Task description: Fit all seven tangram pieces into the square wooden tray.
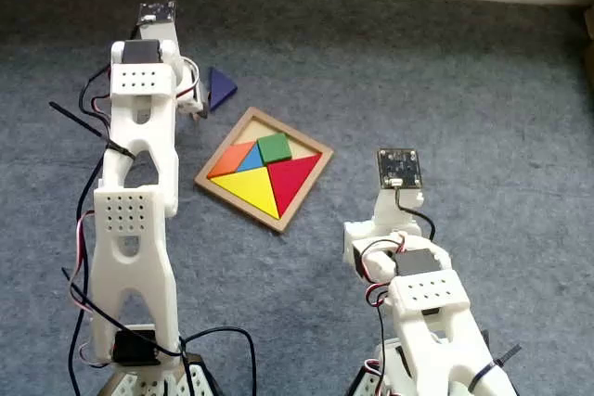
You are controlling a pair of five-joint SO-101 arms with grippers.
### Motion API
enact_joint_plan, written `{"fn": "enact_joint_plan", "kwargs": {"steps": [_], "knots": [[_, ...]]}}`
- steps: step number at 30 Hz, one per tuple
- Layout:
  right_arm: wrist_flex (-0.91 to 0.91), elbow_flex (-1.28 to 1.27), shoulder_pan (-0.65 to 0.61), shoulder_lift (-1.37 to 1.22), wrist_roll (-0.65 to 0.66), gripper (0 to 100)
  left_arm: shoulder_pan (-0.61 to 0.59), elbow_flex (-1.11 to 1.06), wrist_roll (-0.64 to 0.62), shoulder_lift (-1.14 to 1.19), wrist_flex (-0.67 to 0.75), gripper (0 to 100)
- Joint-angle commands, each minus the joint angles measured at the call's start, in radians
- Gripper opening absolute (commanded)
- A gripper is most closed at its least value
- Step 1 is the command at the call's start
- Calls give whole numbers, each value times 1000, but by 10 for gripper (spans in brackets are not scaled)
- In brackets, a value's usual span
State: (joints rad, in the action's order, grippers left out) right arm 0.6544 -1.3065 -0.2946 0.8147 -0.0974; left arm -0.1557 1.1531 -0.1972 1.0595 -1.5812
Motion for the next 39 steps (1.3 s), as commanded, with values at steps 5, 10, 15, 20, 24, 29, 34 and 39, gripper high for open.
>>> {"fn": "enact_joint_plan", "kwargs": {"steps": [5, 10, 15, 20, 24, 29, 34, 39], "knots": [[-21, 4, 8, 24, 12, 9, -12, 53, -15, -28, 23, 280], [-21, 4, 7, 24, 12, 9, -15, 44, -81, -21, 126, 280], [-21, 4, 7, 24, 12, 9, -19, 18, -94, 22, 175, 280], [-21, 4, 7, 24, 12, 9, -27, 27, -77, 119, 215, 224], [-21, 4, 7, 24, 12, 9, -19, 27, 46, 122, 204, 137], [-21, 4, 7, 24, 12, 9, -19, 65, 81, 122, 112, 70], [-21, 4, 7, 24, 12, 9, -18, 203, 81, 122, -84, 67], [-21, 4, 7, 24, 12, 9, 1, 300, 81, 124, -186, 66]]}}
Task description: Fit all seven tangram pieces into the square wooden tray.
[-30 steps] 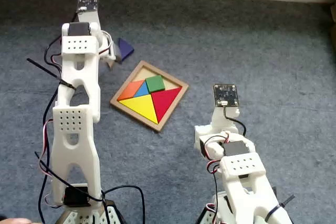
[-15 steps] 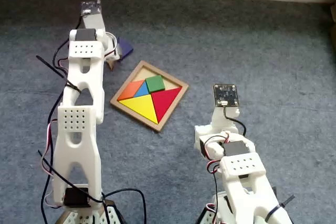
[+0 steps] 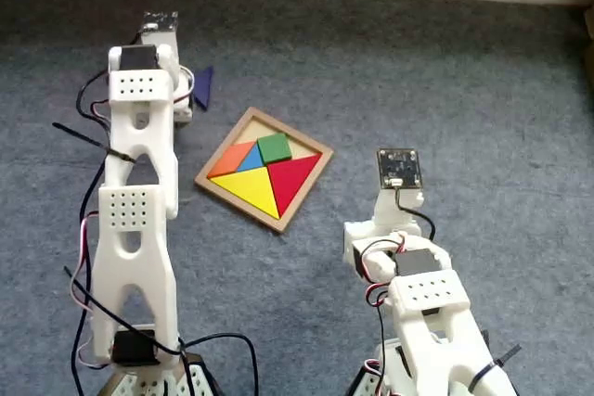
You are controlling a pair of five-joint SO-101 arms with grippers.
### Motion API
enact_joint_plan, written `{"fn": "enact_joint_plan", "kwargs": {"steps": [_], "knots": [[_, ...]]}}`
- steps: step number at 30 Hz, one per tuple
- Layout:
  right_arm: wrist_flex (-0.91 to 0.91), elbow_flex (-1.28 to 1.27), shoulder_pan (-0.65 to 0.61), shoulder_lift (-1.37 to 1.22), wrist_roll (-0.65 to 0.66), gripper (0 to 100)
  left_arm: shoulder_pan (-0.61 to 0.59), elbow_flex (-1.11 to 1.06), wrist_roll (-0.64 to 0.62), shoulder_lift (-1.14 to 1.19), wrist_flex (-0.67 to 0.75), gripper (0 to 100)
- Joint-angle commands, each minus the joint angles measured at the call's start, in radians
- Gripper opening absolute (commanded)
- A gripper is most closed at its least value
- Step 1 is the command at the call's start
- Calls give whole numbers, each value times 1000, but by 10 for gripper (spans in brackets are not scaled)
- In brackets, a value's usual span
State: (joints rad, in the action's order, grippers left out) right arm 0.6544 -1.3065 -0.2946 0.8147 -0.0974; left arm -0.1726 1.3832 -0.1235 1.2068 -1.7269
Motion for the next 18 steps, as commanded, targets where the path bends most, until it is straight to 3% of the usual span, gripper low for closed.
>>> {"fn": "enact_joint_plan", "kwargs": {"steps": [1, 10, 16, 18], "knots": [[-21, 4, 7, 24, 12, 9, 22, 70, 8, -24, -40, 66], [-21, 4, 8, 24, 14, 9, 59, 73, 8, -88, -41, 79], [-21, 4, 7, 24, 14, 9, 44, 76, 3, -170, -40, 262], [-21, 4, 7, 24, 14, 9, 41, 77, 9, -165, -35, 276]]}}
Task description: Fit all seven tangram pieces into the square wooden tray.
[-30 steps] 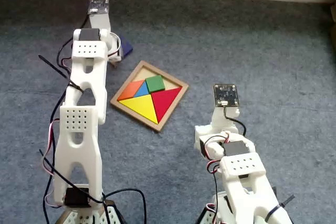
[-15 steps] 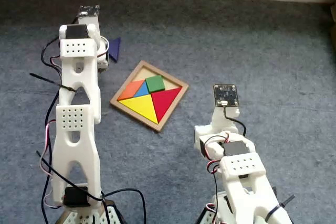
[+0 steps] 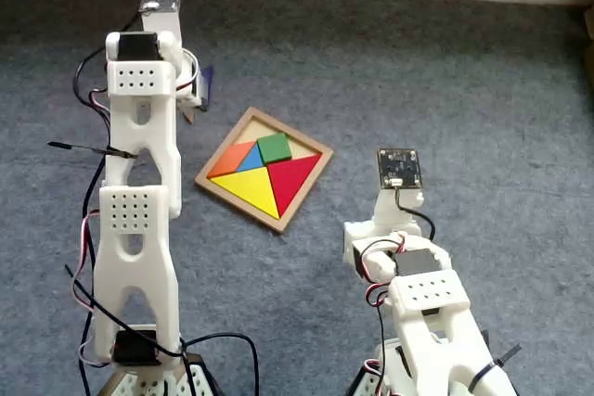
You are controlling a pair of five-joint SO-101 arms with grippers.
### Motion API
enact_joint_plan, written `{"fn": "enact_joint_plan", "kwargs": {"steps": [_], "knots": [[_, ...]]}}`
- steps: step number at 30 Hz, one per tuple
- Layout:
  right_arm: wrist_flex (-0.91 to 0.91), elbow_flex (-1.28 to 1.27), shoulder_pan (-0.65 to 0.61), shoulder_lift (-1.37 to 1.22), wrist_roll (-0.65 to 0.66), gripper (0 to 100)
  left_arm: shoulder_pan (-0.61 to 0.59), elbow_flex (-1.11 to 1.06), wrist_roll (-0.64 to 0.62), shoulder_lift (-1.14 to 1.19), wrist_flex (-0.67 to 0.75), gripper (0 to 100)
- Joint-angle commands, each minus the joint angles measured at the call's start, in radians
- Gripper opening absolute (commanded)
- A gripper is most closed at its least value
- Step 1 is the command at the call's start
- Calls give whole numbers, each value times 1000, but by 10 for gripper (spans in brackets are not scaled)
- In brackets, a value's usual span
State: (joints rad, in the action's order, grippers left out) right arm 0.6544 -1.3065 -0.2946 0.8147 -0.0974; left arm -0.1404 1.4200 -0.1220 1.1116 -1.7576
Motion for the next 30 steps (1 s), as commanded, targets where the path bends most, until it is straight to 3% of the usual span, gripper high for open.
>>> {"fn": "enact_joint_plan", "kwargs": {"steps": [1, 7, 13, 30], "knots": [[-21, 4, 7, 24, 14, 9, 8, 36, 9, -64, 18, 272], [-21, 4, 7, 24, 14, 9, -18, 35, 117, 13, 144, 254], [-21, 4, 7, 24, 14, 9, -47, 35, 193, 82, 184, 242], [-21, 4, 7, 24, 14, 9, -84, 42, 198, 223, 348, 242]]}}
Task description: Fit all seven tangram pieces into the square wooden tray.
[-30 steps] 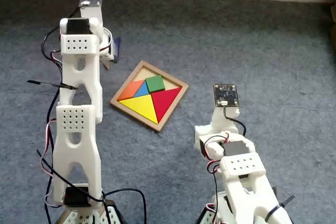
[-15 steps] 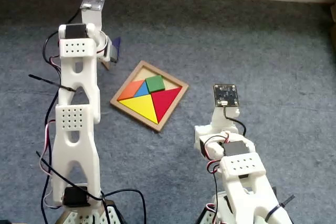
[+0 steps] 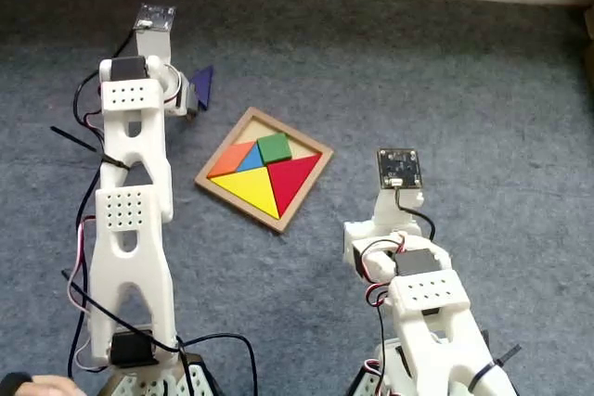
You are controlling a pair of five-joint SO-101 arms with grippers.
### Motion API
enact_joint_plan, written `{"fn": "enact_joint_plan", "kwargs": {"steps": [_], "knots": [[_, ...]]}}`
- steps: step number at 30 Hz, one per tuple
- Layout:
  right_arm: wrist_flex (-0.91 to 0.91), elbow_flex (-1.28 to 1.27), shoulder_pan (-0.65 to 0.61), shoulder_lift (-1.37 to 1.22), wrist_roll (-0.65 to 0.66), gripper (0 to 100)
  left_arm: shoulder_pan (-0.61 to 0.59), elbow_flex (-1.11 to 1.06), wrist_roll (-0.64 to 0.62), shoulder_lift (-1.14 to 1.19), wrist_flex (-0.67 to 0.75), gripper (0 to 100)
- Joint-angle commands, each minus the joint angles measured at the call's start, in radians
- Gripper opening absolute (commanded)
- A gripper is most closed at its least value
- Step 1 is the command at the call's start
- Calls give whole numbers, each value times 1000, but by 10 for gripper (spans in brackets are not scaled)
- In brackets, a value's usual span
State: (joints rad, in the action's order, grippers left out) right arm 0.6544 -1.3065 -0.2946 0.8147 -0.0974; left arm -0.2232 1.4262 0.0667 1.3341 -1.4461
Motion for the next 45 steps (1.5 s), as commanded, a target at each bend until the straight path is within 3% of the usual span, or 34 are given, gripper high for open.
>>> {"fn": "enact_joint_plan", "kwargs": {"steps": [1, 10, 19, 40, 45], "knots": [[-21, 4, 7, 24, 14, 9, 5, 36, 9, 2, 43, 242], [-21, 4, 7, 24, 14, 9, 59, 28, 34, 5, 72, 241], [-21, 4, 8, 24, 14, 9, 90, 36, 123, 97, 173, 145], [-21, 4, 10, 24, 14, 9, 151, 36, 158, -122, -322, 140], [-21, 4, 12, 24, 14, 9, 130, 25, 157, -136, -338, 140]]}}
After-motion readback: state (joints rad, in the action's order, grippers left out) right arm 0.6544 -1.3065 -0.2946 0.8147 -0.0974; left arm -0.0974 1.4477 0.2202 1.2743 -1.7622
